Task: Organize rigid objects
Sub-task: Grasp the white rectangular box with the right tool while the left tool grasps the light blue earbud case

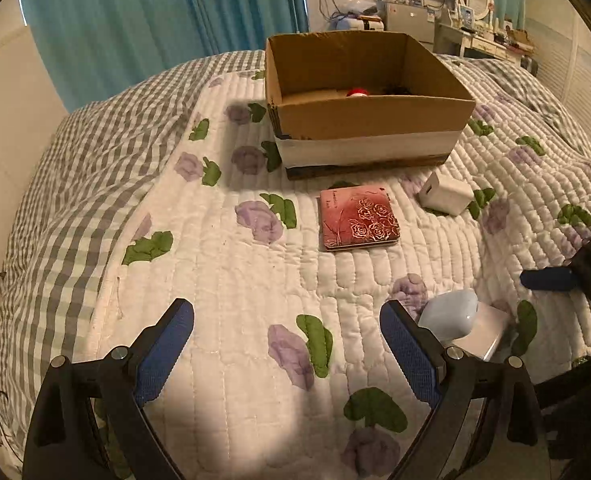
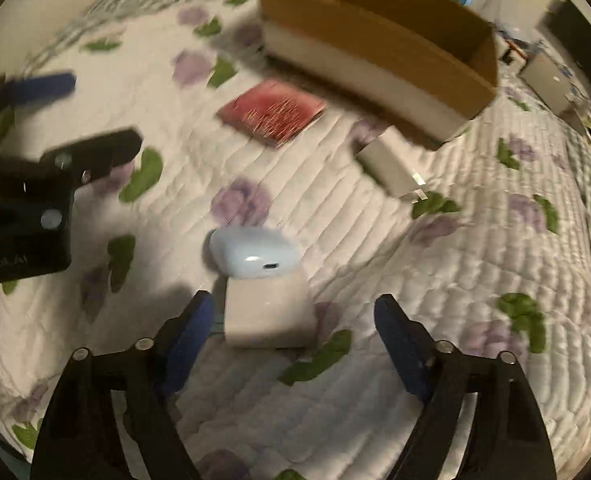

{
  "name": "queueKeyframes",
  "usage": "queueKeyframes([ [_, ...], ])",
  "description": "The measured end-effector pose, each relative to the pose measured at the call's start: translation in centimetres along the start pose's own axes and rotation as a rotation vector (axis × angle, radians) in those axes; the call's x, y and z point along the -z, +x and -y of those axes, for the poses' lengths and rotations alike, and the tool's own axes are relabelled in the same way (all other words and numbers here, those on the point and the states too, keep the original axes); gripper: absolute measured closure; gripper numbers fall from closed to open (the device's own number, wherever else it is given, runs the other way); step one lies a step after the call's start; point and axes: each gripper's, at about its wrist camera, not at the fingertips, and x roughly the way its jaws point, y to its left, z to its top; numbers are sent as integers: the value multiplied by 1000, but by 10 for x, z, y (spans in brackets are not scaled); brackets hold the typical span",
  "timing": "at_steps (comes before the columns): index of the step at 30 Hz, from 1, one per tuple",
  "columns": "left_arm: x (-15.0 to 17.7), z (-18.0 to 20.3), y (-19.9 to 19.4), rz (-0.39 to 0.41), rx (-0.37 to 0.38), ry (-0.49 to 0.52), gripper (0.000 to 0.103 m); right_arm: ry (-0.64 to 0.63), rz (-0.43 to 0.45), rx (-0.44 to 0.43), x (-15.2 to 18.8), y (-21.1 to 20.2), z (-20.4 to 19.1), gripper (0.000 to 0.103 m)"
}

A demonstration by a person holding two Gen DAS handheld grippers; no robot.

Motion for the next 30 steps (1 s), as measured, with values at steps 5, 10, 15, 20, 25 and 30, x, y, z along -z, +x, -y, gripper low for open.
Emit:
queueKeyframes([
  [5,4,5,2,-2,8,13,7,12,-54,-45,-3,20,-2,25],
  [10,5,4,5,-19,5,-2,7,57,-99,-66,-5,36,2,30],
  [15,3,1,1,-14,-1,-14,7,86,-114,-125,-6,43,3,53],
  [20,2,3,-2,-3,-7,-32,7,65,-34,-97,-2,9,3,53],
  [25,-1,21,2,-16,21,-29,7,63,70,15,-6,-32,28,53],
  [30,1,50,10,-35,87,7,7,123,111,52,-16,-49,74,53],
])
